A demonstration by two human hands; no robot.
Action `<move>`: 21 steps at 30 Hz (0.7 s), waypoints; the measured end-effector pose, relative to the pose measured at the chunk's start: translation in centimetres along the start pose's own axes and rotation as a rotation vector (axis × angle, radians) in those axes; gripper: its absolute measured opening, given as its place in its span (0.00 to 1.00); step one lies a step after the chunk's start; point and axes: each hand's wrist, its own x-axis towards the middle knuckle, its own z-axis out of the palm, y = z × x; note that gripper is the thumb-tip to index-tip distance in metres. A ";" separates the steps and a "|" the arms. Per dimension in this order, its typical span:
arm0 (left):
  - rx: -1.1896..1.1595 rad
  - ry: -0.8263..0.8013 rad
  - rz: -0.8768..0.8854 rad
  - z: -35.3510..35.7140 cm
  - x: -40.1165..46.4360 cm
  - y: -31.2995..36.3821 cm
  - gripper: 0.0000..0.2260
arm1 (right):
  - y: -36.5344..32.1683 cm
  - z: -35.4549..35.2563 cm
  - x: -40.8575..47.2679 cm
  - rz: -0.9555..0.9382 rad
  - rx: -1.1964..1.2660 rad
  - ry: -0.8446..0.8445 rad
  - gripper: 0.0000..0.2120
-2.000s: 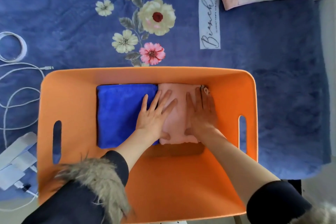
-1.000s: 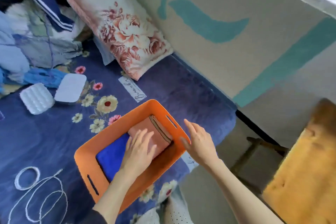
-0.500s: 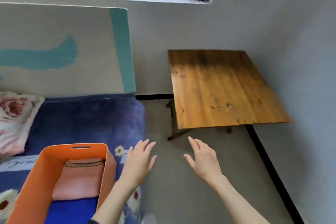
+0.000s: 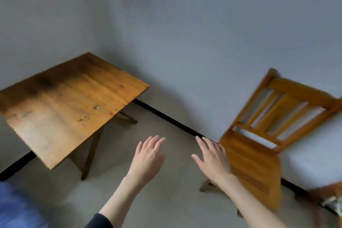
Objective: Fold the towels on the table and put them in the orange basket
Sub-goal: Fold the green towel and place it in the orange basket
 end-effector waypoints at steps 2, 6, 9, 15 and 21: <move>-0.020 0.004 0.118 0.8 2.4 4.6 0.23 | 4.9 -1.4 -2.1 0.113 -0.008 0.045 0.30; 0.019 -0.038 0.350 2.7 6.6 13.5 0.23 | 12.9 -3.8 -7.1 0.348 0.009 0.115 0.30; 0.042 -0.081 0.536 4.5 8.9 20.5 0.22 | 18.0 -5.2 -11.5 0.522 0.005 0.181 0.31; 0.060 -0.193 0.798 9.1 11.2 34.0 0.23 | 27.6 -6.7 -19.2 0.781 -0.036 0.205 0.30; 0.028 -0.236 0.981 14.5 14.0 45.5 0.22 | 37.4 -7.1 -23.3 0.988 -0.047 0.211 0.30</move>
